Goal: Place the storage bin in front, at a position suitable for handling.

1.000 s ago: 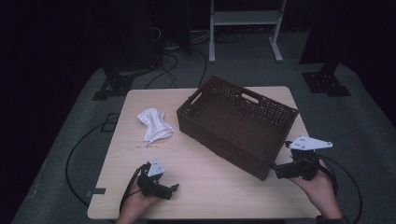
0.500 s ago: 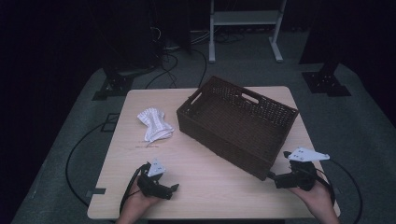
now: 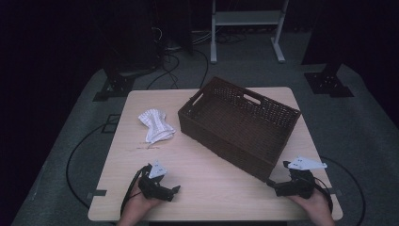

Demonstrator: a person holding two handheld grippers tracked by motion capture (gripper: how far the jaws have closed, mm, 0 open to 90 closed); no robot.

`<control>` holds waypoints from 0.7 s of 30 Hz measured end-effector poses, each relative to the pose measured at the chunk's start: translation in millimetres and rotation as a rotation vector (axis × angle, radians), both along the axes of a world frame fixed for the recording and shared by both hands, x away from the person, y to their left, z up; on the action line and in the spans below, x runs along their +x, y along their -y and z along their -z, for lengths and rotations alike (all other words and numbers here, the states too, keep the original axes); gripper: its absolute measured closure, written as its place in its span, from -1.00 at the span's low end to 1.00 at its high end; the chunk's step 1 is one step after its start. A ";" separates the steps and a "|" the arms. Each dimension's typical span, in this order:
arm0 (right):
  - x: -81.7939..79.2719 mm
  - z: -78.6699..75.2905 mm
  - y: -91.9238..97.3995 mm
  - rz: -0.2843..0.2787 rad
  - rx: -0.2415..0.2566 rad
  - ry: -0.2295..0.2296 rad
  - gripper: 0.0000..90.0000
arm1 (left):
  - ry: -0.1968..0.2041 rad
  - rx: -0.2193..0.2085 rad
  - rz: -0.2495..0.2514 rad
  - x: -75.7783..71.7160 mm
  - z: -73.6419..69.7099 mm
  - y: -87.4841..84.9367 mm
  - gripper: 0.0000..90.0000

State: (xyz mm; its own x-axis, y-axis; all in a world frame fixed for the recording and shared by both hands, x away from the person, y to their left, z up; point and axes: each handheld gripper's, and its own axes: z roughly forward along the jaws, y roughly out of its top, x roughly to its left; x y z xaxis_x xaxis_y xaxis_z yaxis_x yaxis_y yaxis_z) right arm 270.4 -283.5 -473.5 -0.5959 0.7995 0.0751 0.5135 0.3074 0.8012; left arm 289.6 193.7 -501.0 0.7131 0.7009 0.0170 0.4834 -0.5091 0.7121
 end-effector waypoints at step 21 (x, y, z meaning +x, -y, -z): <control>12.6 30.1 -18.7 -0.003 -0.087 -0.065 -1.00 | 0.000 -0.001 0.000 -0.6 0.0 0.1 -1.00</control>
